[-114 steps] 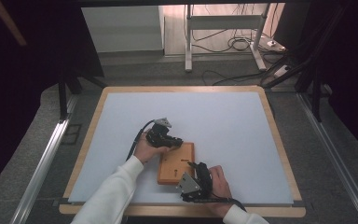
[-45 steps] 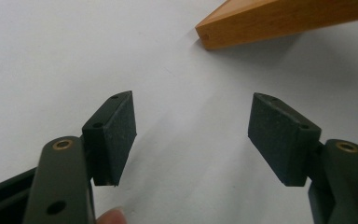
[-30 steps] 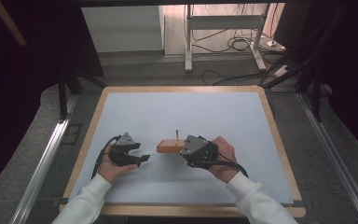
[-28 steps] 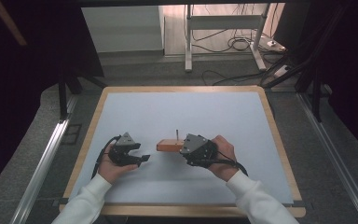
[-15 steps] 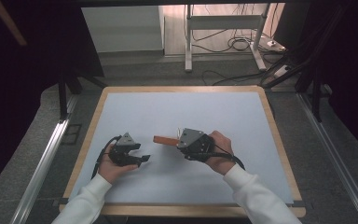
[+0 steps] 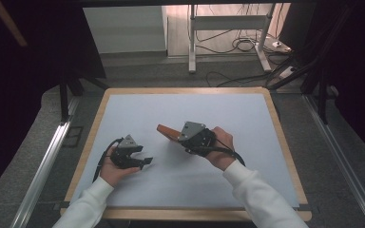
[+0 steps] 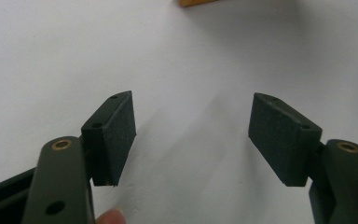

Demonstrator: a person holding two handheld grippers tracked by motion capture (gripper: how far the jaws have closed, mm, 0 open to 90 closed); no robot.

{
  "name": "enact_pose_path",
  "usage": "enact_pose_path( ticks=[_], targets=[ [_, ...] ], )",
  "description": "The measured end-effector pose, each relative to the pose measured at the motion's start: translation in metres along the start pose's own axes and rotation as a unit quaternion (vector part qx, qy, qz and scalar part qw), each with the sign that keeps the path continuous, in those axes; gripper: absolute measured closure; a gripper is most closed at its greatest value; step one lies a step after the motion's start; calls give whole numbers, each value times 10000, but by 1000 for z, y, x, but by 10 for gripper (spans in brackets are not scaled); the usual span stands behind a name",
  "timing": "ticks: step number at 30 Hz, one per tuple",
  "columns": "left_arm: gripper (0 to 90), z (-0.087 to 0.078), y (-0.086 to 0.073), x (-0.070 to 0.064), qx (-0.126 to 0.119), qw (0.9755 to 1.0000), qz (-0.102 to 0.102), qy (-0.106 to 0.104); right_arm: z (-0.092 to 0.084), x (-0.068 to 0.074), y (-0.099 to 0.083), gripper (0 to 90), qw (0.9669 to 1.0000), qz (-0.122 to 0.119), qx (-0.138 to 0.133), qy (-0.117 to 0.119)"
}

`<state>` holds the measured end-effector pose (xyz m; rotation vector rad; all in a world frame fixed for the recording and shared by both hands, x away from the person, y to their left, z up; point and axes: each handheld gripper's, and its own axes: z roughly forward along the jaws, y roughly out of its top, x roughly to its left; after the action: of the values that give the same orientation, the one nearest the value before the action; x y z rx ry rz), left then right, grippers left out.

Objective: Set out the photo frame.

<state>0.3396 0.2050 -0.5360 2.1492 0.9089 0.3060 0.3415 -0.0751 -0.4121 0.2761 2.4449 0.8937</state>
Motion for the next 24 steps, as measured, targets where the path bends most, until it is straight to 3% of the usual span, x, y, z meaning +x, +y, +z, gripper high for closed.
enact_pose_path(
  ticks=[4,8,13,24],
  targets=[
    [313,0,0,1,-5,10000,14,9,-1,-9,1,693,9997,229,-99,32],
    [313,0,0,1,-9,10000,1,8,-4,-10,2,692,9996,232,-173,3],
    [313,0,0,1,-10,10000,-27,22,-14,-7,2,692,9992,294,-271,-9],
    [313,0,0,1,-5,10000,-30,44,-41,2,6,692,9974,352,-582,225]
  ],
)
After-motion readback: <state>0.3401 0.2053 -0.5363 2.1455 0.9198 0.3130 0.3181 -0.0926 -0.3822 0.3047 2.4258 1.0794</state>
